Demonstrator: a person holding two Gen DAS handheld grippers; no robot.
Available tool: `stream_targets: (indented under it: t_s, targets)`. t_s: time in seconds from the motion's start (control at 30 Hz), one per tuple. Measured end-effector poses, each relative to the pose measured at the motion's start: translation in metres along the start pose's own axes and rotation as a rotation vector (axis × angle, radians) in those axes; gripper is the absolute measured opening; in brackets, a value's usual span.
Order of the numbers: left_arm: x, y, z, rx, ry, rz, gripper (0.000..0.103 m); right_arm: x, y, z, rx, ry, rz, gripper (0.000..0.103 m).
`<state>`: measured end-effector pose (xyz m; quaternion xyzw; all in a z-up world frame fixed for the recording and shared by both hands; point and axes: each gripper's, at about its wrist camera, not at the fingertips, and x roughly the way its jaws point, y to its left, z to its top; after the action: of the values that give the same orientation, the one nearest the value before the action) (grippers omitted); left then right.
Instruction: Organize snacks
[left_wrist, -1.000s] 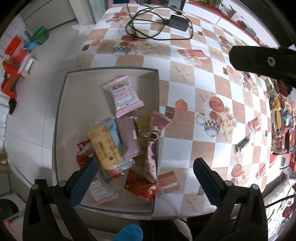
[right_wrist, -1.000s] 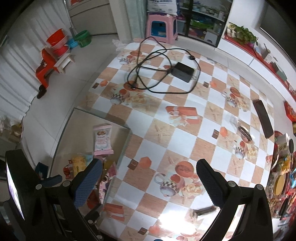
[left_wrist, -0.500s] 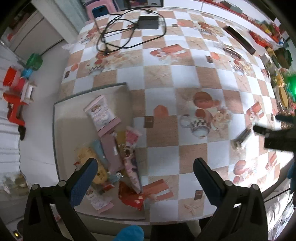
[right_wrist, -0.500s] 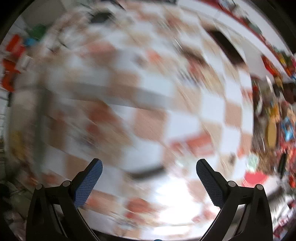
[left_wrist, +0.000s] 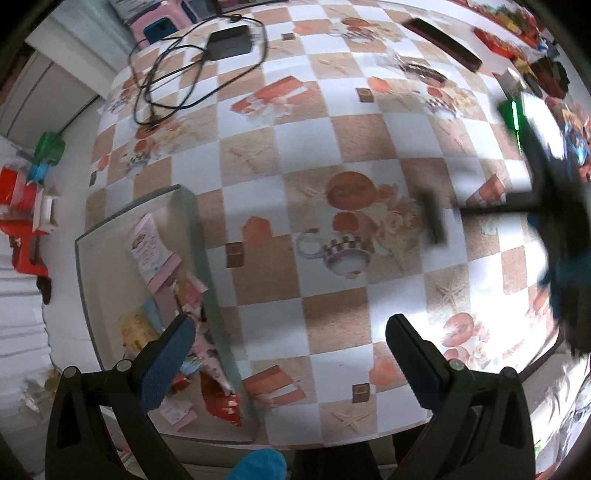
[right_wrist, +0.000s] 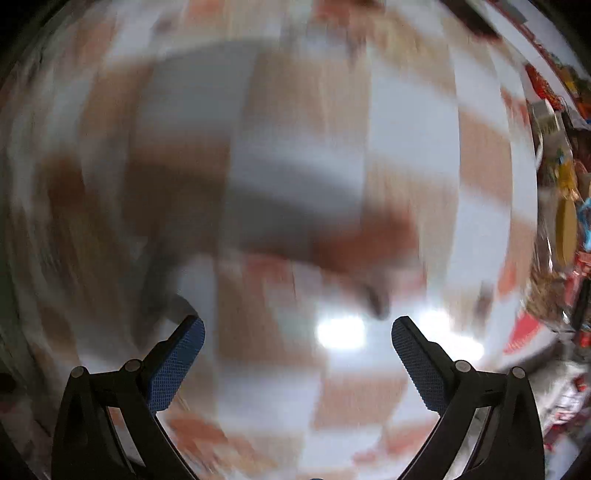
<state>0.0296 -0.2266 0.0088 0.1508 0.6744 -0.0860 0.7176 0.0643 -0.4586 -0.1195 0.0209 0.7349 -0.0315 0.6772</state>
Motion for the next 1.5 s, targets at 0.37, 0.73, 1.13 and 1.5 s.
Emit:
stream_targets:
  t_s: [0.37, 0.73, 1.13, 1.5]
  targets:
    - [0.052, -0.104, 0.02, 0.061, 0.069, -0.094, 0.103, -0.069, -0.092, -0.038, 0.198, -0.157, 0.021, 0.102]
    - [0.095, -0.155, 0.072, -0.152, -0.155, -0.087, 0.103, -0.089, -0.142, -0.128, 0.352, -0.169, 0.036, 0.102]
    - [0.094, -0.209, 0.084, -0.201, -0.569, -0.041, 0.103, -0.121, -0.132, -0.126, 0.332, -0.233, 0.055, 0.102]
    - [0.094, -0.205, 0.088, -0.198, -0.567, -0.042, 0.103, -0.151, -0.097, -0.126, 0.258, -0.274, 0.074, 0.102]
